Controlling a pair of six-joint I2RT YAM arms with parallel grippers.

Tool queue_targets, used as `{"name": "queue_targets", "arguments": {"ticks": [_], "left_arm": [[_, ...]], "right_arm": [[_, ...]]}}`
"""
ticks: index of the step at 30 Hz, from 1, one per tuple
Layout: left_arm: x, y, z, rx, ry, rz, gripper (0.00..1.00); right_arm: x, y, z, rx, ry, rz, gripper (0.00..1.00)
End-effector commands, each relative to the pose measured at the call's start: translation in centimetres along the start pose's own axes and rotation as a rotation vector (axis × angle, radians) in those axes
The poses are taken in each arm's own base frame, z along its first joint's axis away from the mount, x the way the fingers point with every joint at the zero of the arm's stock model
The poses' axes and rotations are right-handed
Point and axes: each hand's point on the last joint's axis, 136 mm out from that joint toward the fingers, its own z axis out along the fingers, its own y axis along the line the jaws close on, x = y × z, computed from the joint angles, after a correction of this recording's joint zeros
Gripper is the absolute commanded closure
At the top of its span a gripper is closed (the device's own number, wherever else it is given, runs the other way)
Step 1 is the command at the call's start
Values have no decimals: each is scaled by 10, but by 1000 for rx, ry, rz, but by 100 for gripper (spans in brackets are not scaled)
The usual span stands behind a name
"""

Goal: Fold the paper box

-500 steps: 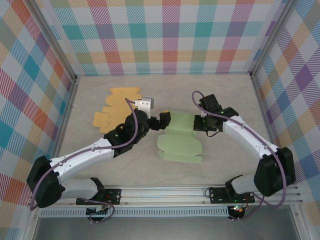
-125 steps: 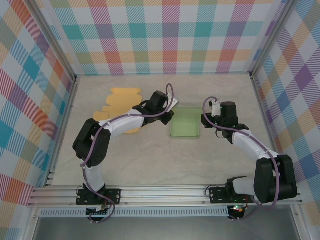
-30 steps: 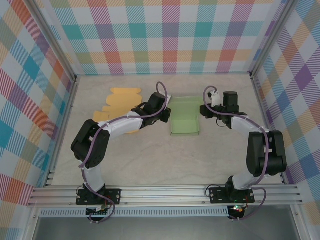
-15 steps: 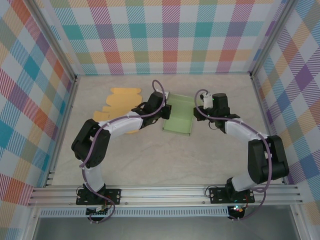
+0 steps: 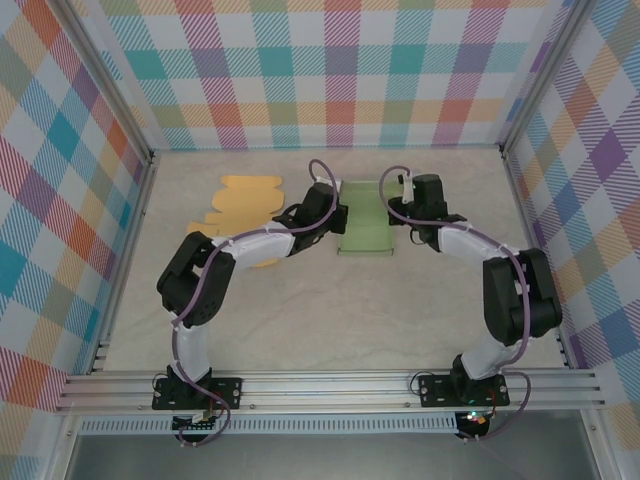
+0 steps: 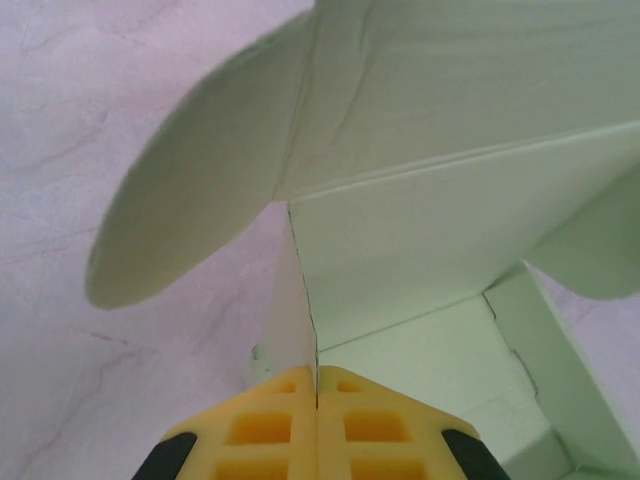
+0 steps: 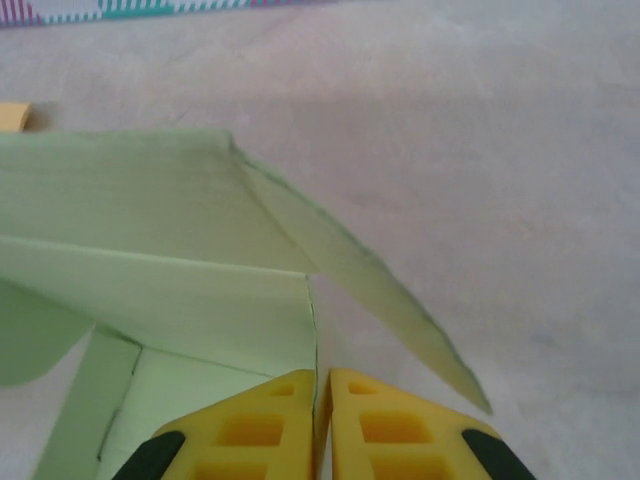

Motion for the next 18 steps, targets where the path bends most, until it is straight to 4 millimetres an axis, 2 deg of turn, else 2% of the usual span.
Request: {"name": "queue_targets", "arguments": {"ticks": [1,5,9,18], "left_arm": [[-17,-17,5,60,-74,8,100],[-15,-15,6,66,-110,1,100],[-9,-14,9,58,-103,9,100],[30,-11,8,33,-51,27,100]], "right_arm": [[-23,16,10,-55,-62,6,86],[-20,18,13,-70,-75,43,86],[-9,20,14,-66,-74,56,86],[26,34,6,-64,-57,42,87]]}}
